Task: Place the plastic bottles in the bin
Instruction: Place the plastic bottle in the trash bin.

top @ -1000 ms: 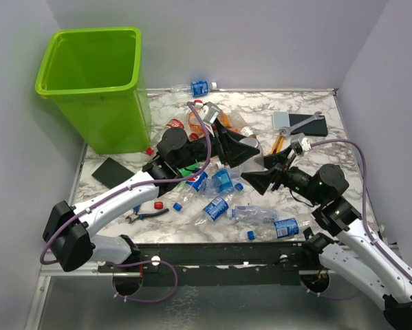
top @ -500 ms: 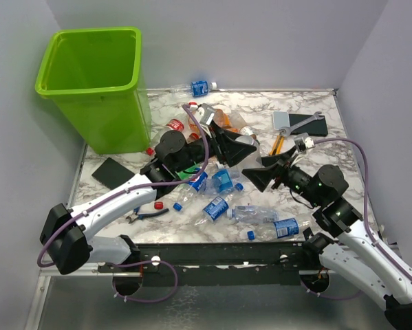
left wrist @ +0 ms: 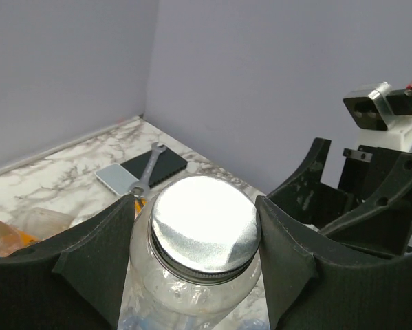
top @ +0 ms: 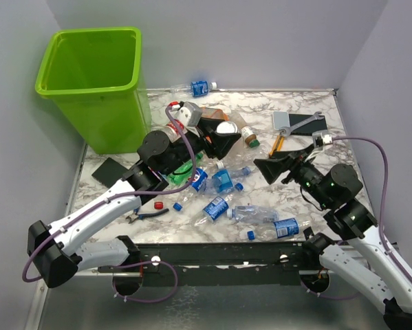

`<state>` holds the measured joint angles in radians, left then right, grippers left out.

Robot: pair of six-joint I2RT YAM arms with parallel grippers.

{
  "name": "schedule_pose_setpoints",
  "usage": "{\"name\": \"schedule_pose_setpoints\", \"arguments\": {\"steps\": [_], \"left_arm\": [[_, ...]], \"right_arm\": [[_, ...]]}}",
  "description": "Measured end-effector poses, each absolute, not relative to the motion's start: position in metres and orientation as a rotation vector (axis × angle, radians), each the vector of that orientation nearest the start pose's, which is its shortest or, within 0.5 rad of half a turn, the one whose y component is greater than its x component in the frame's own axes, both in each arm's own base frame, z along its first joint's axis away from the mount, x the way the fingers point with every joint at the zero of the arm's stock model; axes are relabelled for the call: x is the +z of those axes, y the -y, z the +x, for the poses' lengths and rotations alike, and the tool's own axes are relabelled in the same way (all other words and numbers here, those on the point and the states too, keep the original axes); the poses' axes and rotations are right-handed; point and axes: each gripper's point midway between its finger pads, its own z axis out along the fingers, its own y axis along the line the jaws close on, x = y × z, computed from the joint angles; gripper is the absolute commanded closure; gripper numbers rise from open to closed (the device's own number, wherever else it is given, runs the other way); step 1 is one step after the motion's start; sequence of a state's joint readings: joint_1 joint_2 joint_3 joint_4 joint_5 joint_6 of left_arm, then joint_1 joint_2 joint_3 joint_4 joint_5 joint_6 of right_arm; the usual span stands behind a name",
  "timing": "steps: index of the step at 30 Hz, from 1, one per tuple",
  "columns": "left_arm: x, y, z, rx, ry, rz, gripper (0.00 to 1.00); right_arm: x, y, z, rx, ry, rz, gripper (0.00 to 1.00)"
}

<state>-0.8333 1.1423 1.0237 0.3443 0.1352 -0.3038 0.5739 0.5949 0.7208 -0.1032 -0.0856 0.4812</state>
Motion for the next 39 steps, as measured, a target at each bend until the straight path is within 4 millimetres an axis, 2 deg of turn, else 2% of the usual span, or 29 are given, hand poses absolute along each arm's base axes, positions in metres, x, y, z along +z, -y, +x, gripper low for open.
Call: {"name": "schedule_pose_setpoints", "arguments": {"steps": [3, 6, 9, 11, 14, 16, 18, 21, 24, 26, 30, 34, 39], "left_arm": [[0.407, 0.315, 0.257, -0.947, -1.337, 0.469, 1.00], [0.430, 0.298, 0.271, -0.810, -1.319, 0.422, 1.00], [0.478, 0.267, 0.284, -0.637, -1.251, 0.336, 1.00], [0.523, 0.236, 0.288, -0.520, -1.179, 0.246, 1.00], [0.570, 0.196, 0.292, -0.354, -1.117, 0.124, 1.00], [0.591, 0.169, 0.301, -0.234, -1.100, 0.045, 1.00], [0.603, 0.143, 0.316, -0.129, -1.100, -0.029, 1.00], [0.601, 0.092, 0.357, 0.028, -1.136, -0.152, 1.00], [0.576, 0.052, 0.389, 0.133, -1.200, -0.253, 1.00], [0.560, 0.040, 0.403, 0.162, -1.237, -0.290, 1.00], [0.547, 0.018, 0.421, 0.193, -1.247, -0.359, 1.00], [0.547, -0.005, 0.430, 0.221, -1.216, -0.422, 1.00], [0.545, -0.014, 0.445, 0.221, -1.175, -0.472, 1.00]], "right_arm": [[0.319, -0.178, 0.220, 0.866, -1.614, -0.136, 0.00], [0.318, -0.169, 0.225, 0.823, -1.614, -0.090, 0.00], [0.317, -0.158, 0.231, 0.770, -1.607, -0.026, 0.00], [0.317, -0.152, 0.233, 0.744, -1.601, 0.005, 0.00], [0.314, -0.146, 0.236, 0.721, -1.599, 0.041, 0.00], [0.313, -0.146, 0.237, 0.720, -1.603, 0.049, 0.00], [0.312, -0.146, 0.237, 0.724, -1.607, 0.055, 0.00], [0.308, -0.147, 0.238, 0.732, -1.617, 0.065, 0.00], [0.301, -0.148, 0.237, 0.742, -1.632, 0.081, 0.00], [0.298, -0.148, 0.236, 0.748, -1.637, 0.088, 0.00], [0.298, -0.148, 0.234, 0.762, -1.635, 0.093, 0.00], [0.299, -0.149, 0.232, 0.770, -1.635, 0.083, 0.00], [0.298, -0.148, 0.228, 0.767, -1.636, 0.064, 0.00]]}}
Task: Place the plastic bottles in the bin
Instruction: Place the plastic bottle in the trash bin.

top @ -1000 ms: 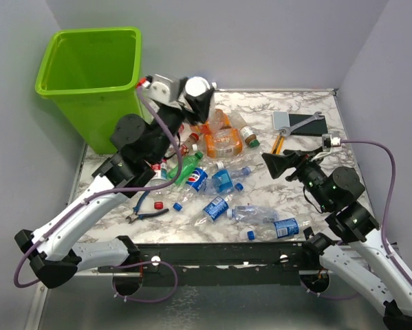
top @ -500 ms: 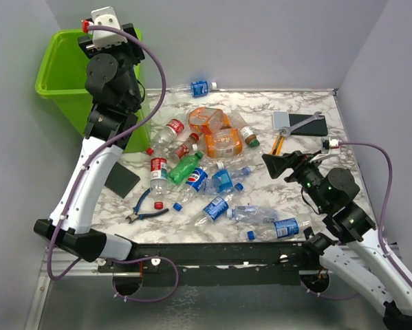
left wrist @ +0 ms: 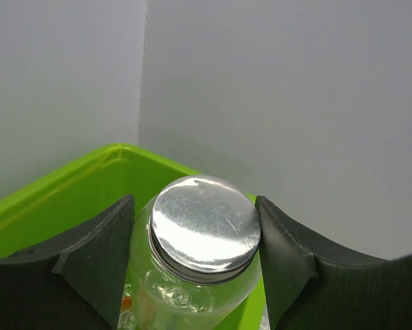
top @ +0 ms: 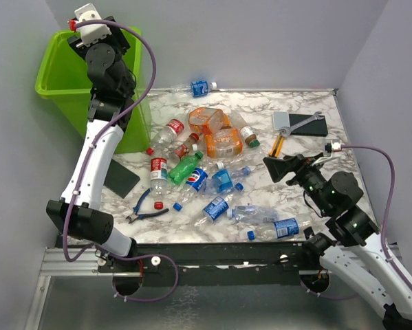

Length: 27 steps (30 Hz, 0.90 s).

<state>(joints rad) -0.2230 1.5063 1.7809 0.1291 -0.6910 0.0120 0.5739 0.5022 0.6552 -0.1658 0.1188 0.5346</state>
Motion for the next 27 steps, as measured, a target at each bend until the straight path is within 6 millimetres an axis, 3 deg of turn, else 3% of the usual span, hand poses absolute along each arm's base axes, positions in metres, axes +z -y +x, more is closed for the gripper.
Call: {"name": "schedule_pose_setpoints", "arguments": {"steps": [6, 12, 19, 21, 25, 27], "left_arm": [[0.515, -0.033, 0.472, 0.236, -1.178, -0.543, 1.00], [0.483, -0.035, 0.496, 0.236, -1.227, -0.565, 0.97], [0.486, -0.029, 0.501, 0.188, -1.217, -0.567, 0.93], [0.491, -0.028, 0.501, 0.175, -1.207, -0.565, 0.84], [0.500, -0.025, 0.500, 0.156, -1.194, -0.552, 0.41], [0.499, -0.024, 0.501, 0.151, -1.199, -0.542, 0.25]], "right_arm": [[0.305, -0.144, 0.223, 0.769, -1.608, 0.058, 0.00], [0.313, -0.141, 0.220, 0.775, -1.582, 0.062, 0.00], [0.336, -0.140, 0.216, 0.801, -1.526, 0.065, 0.00], [0.341, -0.139, 0.214, 0.813, -1.509, 0.068, 0.00], [0.354, -0.139, 0.210, 0.834, -1.472, 0.063, 0.00], [0.361, -0.138, 0.209, 0.843, -1.455, 0.060, 0.00]]}}
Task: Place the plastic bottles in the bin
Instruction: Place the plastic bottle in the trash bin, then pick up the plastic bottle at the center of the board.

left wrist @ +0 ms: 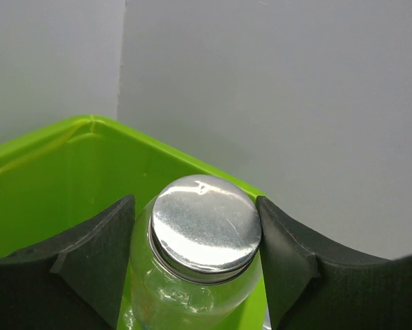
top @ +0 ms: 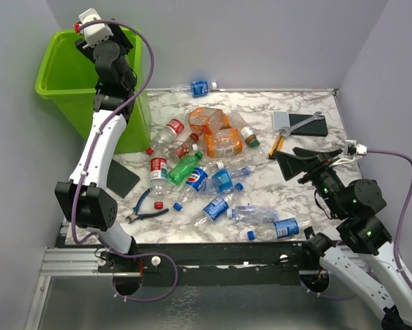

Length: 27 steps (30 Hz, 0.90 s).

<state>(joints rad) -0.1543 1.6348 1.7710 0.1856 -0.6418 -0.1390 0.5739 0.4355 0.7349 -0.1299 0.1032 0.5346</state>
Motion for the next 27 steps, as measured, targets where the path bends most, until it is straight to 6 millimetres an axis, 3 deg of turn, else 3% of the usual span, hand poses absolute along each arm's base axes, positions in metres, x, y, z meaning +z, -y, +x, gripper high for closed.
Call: {"name": "schedule_pose_setpoints", "arguments": {"steps": [3, 10, 15, 19, 22, 25, 27], "left_arm": [[0.498, -0.021, 0.503, 0.139, -1.208, -0.534, 0.02], [0.498, -0.005, 0.504, 0.087, -1.233, -0.511, 0.01], [0.508, 0.034, 0.488, 0.000, -1.263, -0.447, 0.01], [0.536, 0.076, 0.449, -0.113, -1.242, -0.373, 0.01], [0.557, 0.102, 0.407, -0.223, -1.214, -0.311, 0.01], [0.564, 0.118, 0.367, -0.353, -1.192, -0.254, 0.01], [0.559, 0.127, 0.354, -0.427, -1.195, -0.219, 0.01]], "right_arm": [[0.370, -0.138, 0.206, 0.853, -1.435, 0.056, 0.00], [0.375, -0.138, 0.205, 0.860, -1.417, 0.055, 0.00], [0.382, -0.139, 0.202, 0.876, -1.394, 0.046, 0.00], [0.391, -0.140, 0.199, 0.895, -1.366, 0.034, 0.00], [0.396, -0.141, 0.197, 0.909, -1.348, 0.023, 0.00], [0.401, -0.142, 0.196, 0.921, -1.328, 0.014, 0.00], [0.405, -0.144, 0.194, 0.933, -1.310, 0.004, 0.00]]}}
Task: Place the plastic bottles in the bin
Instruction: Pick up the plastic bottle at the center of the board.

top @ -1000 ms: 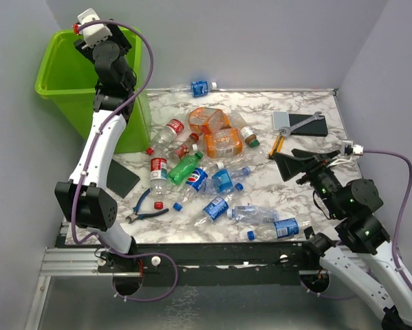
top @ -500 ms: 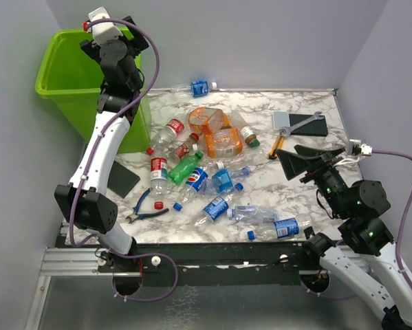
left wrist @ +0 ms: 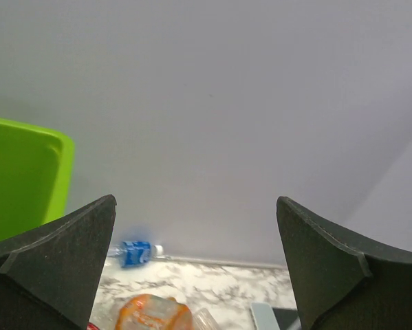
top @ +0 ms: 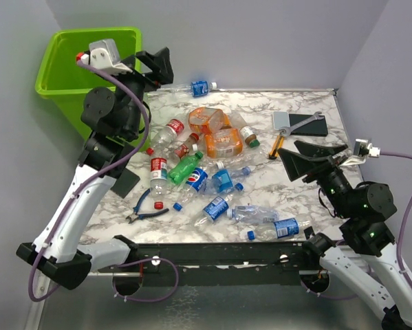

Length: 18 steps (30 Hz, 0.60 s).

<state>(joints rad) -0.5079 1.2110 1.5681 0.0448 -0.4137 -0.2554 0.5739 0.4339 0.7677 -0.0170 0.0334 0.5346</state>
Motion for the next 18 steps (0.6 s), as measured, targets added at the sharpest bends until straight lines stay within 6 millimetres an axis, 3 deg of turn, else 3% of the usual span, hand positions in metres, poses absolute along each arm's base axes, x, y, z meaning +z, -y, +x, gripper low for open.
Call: {"name": "schedule_pose_setpoints", "arguments": {"steps": [3, 5, 10, 14, 18], "left_arm": [[0.531, 0.150, 0.346, -0.525, -1.251, -0.144, 0.01], [0.503, 0.176, 0.342, -0.598, -1.318, -0.057, 0.01], [0.394, 0.234, 0.329, -0.690, -1.580, 0.164, 0.01], [0.330, 0.254, 0.310, -0.723, -1.737, 0.284, 0.01], [0.280, 0.258, 0.293, -0.745, -1.849, 0.334, 0.01]], "right_arm": [[0.410, -0.147, 0.192, 0.949, -1.293, -0.015, 0.00], [0.409, -0.149, 0.193, 0.943, -1.296, -0.032, 0.00], [0.385, -0.155, 0.206, 0.882, -1.361, -0.071, 0.00], [0.328, -0.165, 0.233, 0.802, -1.569, -0.049, 0.00], [0.236, -0.167, 0.262, 0.636, -1.912, 0.059, 0.00]]}}
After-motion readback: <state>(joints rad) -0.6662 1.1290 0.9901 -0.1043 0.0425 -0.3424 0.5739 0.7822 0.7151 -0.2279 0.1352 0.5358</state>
